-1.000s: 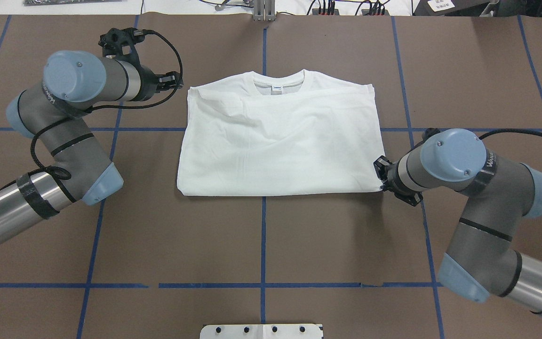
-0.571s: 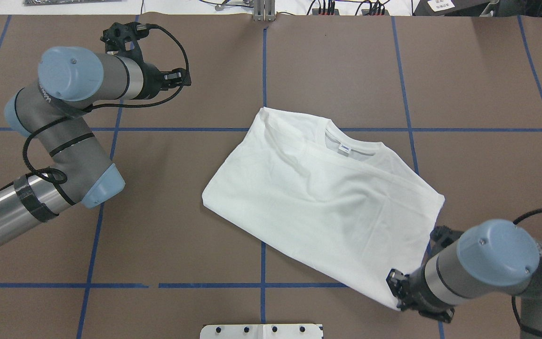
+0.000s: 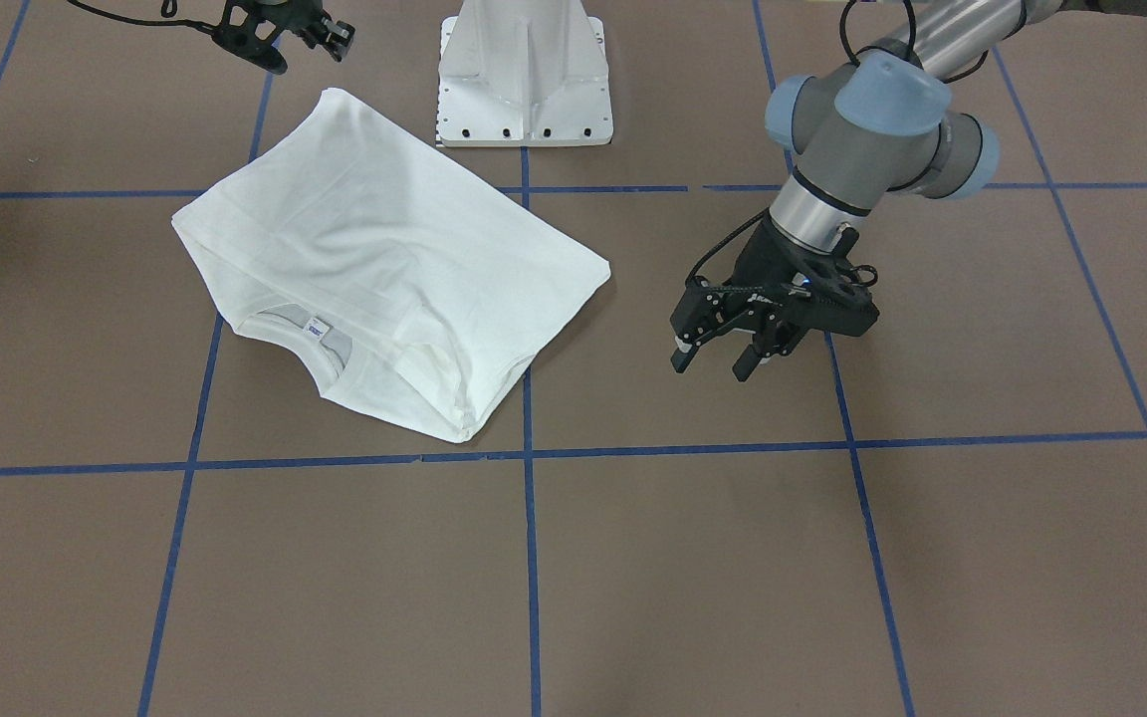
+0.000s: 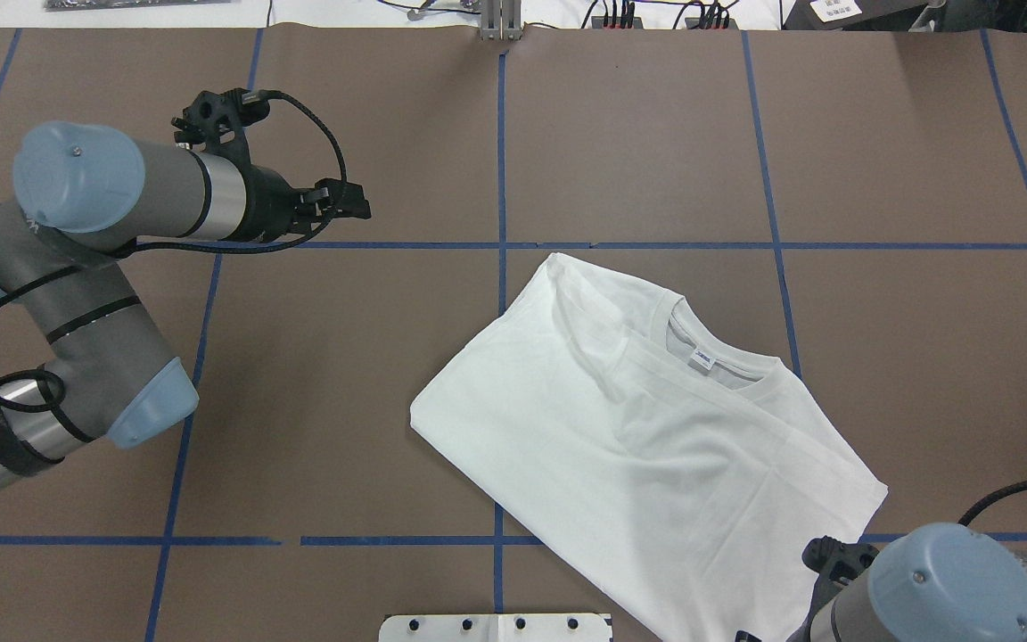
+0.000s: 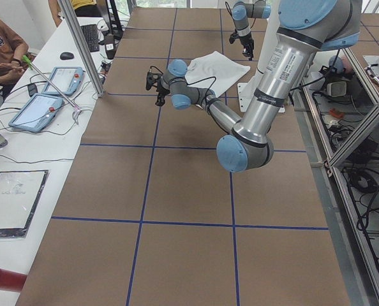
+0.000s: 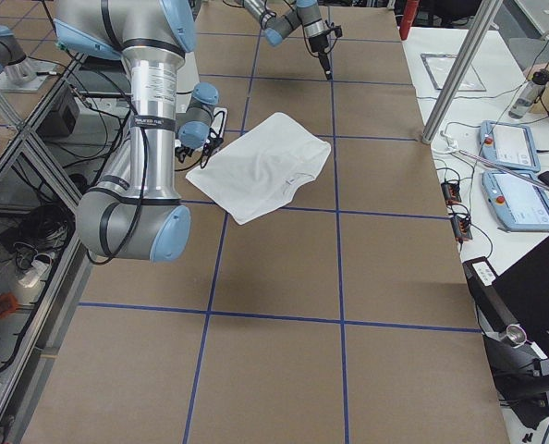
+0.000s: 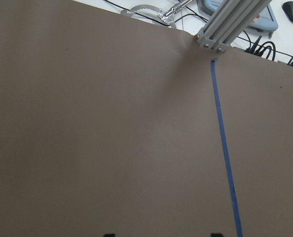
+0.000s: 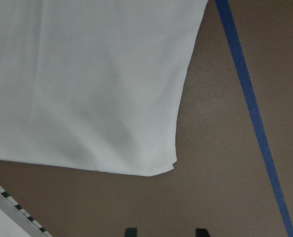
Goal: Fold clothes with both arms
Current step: 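Move the right gripper to the collar while the left gripper reaches the shirt edge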
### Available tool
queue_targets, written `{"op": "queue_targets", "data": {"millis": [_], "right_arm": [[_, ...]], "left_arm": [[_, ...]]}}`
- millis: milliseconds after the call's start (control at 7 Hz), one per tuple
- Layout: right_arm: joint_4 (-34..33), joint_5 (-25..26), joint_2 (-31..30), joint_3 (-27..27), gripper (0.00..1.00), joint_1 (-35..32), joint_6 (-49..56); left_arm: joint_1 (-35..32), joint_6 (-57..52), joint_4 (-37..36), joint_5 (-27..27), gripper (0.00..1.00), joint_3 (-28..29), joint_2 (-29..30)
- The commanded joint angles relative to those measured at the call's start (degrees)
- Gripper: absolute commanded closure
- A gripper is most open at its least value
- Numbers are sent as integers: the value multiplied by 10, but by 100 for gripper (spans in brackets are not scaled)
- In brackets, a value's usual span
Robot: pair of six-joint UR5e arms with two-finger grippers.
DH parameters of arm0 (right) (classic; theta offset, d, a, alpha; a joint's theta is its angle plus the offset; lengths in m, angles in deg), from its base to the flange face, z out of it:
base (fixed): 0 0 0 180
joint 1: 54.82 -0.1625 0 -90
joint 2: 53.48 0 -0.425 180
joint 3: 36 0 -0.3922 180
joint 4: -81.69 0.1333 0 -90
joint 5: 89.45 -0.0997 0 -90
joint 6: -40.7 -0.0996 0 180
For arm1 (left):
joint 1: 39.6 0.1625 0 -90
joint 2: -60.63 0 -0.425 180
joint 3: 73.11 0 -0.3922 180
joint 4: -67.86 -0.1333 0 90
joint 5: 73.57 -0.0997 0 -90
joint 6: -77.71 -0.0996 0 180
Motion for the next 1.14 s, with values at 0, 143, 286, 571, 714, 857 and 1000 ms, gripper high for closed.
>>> {"op": "queue_targets", "data": {"millis": [0,143,286,571,714,857,1000], "right_arm": [[0,1,27,6,0,-130,1],[0,5,88,51,0,-215,8],[0,7,156,112,0,-283,30],[0,13,177,138,0,-335,119],[1,20,179,138,0,-339,121],[0,21,180,138,0,-341,121],[1,21,180,139,0,-340,121]], "left_arm": [[56,97,-48,17,0,-44,-12],[96,149,-98,16,0,-80,-11],[142,189,-104,11,1,-76,-10],[196,218,-105,-14,2,-41,6],[202,219,-105,-27,4,-18,11],[202,218,-104,-27,10,-7,23],[202,215,-103,-28,18,0,27]]}}
